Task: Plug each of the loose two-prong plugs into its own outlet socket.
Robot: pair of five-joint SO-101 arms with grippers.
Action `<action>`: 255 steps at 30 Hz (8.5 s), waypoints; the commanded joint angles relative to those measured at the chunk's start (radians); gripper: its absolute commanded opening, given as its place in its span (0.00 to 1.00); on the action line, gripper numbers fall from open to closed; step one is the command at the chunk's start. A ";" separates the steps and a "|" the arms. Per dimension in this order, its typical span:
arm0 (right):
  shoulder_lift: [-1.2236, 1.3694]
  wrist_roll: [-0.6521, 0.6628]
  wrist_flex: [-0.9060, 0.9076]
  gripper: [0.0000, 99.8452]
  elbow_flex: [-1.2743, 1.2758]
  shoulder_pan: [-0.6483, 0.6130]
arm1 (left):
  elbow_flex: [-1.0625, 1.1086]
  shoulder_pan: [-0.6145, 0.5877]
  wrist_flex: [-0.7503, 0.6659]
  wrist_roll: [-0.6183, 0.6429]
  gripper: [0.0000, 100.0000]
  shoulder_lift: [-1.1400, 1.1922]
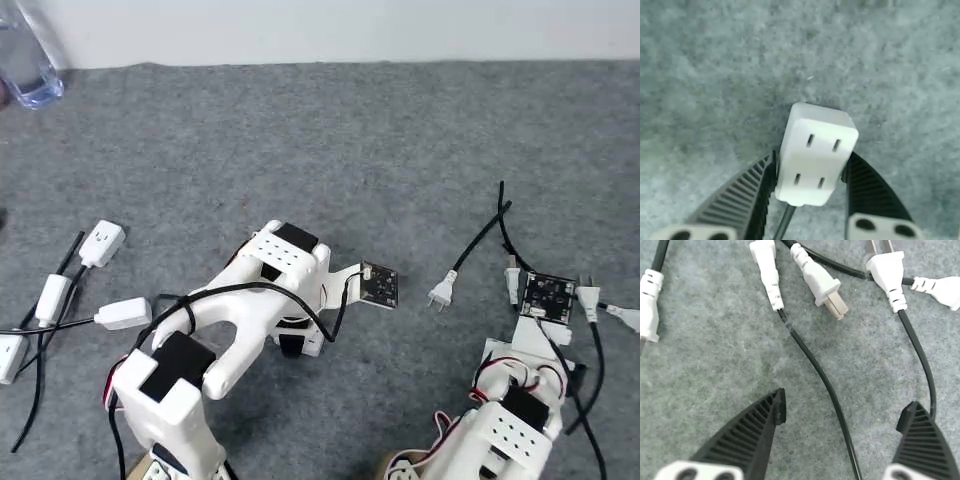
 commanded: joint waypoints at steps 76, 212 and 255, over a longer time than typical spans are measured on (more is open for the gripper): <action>-0.010 0.009 -0.021 0.34 -0.005 -0.013 | -1.313 -0.402 0.459 0.967 0.26 -0.634; 1.890 1.936 1.104 0.03 -1.915 -0.392 | 1.308 -0.697 -0.368 0.776 0.26 -2.058; 1.265 1.944 0.786 0.15 -1.272 -0.179 | 1.308 -0.683 -0.362 0.776 0.26 -2.058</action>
